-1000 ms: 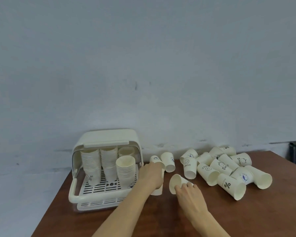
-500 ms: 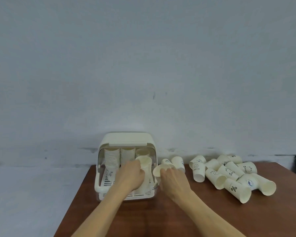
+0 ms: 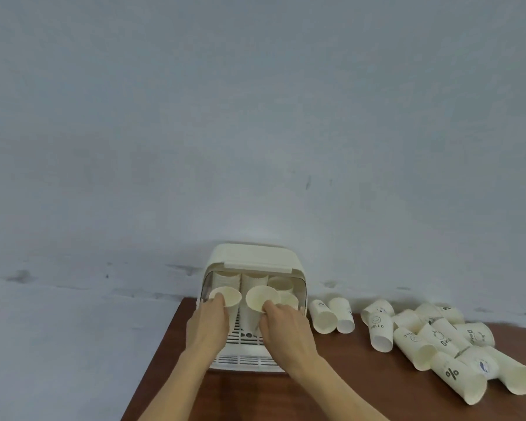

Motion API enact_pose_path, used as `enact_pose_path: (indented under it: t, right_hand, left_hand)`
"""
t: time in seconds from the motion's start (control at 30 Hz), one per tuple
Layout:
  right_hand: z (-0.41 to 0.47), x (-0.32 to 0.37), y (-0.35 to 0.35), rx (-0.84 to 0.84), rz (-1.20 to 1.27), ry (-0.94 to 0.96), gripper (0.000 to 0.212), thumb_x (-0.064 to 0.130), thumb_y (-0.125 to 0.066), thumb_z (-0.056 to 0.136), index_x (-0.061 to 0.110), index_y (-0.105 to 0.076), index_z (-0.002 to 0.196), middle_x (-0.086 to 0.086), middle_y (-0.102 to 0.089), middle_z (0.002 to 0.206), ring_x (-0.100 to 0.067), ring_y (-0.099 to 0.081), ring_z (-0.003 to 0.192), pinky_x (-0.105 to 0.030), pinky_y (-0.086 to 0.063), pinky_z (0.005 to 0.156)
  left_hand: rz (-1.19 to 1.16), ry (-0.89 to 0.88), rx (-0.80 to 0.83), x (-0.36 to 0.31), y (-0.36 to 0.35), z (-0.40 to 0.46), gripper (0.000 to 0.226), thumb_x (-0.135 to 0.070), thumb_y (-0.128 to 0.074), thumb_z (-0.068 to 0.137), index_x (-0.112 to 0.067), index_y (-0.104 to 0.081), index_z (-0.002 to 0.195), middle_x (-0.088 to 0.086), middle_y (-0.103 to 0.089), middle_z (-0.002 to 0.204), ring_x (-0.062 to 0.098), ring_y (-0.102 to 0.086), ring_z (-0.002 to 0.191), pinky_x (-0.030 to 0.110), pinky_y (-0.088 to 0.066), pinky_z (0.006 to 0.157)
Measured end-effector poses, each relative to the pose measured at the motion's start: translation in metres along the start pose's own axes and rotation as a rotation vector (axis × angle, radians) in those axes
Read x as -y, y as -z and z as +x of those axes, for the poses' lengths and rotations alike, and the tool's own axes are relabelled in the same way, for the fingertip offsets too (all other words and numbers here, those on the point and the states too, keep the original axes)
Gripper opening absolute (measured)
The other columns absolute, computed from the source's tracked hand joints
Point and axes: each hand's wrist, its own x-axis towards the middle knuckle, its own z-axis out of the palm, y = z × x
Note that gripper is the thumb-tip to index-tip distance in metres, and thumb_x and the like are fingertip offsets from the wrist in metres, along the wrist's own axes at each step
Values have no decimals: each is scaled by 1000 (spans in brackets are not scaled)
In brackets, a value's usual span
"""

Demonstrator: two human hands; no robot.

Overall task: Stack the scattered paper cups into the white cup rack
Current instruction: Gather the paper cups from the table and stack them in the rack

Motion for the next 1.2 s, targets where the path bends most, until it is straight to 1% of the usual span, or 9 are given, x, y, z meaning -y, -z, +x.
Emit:
enact_pose_path:
  t: [0.17,0.53,0.63,0.7,0.8,0.93,1.03,1.1,1.2]
  right_hand:
    - [4,-2,-22,-26,24,17,16,22,-42,97,14,-56,96,-4,-64,89,-26,-61,84,-33,-31,61]
    - [7,6,-58,82,17,-70,14,16,-41,97,12,-54,102,-6,-64,100,-28,-58,90,-34,-30,63]
    - [4,8,-64,121,10,-92,15,13,-42,95,10,-55,101,-8,-64,101,-28,-51,80,-34,-29,64]
    - [2,9,-67,130,0,-108,16,10,-42,94,9,-57,100,-9,-64,101,-29,-55,84,-34,-29,65]
    - [2,13,-70,163,-28,-135,18,6,-44,92,9,-58,102,-9,-62,105,-30,-60,95,-34,-31,66]
    - [1,18,-72,192,-84,-171,22,0,-49,88,8,-61,104,-12,-59,109,-31,-59,99,-38,-44,75]
    - [2,23,-71,114,-84,-183,12,5,-69,77,9,-68,88,-11,-63,92,-28,-63,83,-36,-49,67]
    - [1,28,-76,164,-91,-184,12,7,-74,73,10,-69,84,-10,-63,86,-26,-63,78,-35,-50,64]
    - [3,28,-89,192,-84,-245,30,8,-90,38,11,-66,55,-9,-59,58,-22,-57,49,-31,-45,42]
  left_hand:
    - [32,37,55,16,-17,-8,18,-22,-40,98,-21,-55,108,0,-66,110,22,-64,95,33,-47,71]
    - [28,24,43,24,-29,-17,18,-23,-43,98,-22,-59,107,-3,-67,106,19,-64,94,31,-50,74]
    - [59,-17,64,21,-31,-18,16,-24,-42,98,-22,-57,104,-3,-66,104,19,-64,92,29,-47,70]
    - [107,-24,95,19,-30,-19,18,-23,-40,99,-21,-57,104,-1,-65,106,20,-63,95,30,-46,72]
    - [191,-15,117,17,-29,-21,21,-17,-38,98,-20,-57,108,0,-63,110,22,-62,100,32,-46,74]
    - [249,9,142,14,-29,-24,24,-11,-39,95,-18,-57,110,1,-63,112,23,-62,101,31,-44,74]
    - [239,32,140,13,-29,-26,23,-12,-40,96,-18,-58,109,1,-63,112,23,-62,100,31,-45,73]
    - [232,47,140,13,-30,-28,22,-12,-40,96,-18,-57,109,1,-63,112,22,-62,100,30,-45,72]
    - [231,48,148,11,-30,-29,22,-11,-41,95,-17,-54,111,2,-62,113,23,-62,101,31,-47,75]
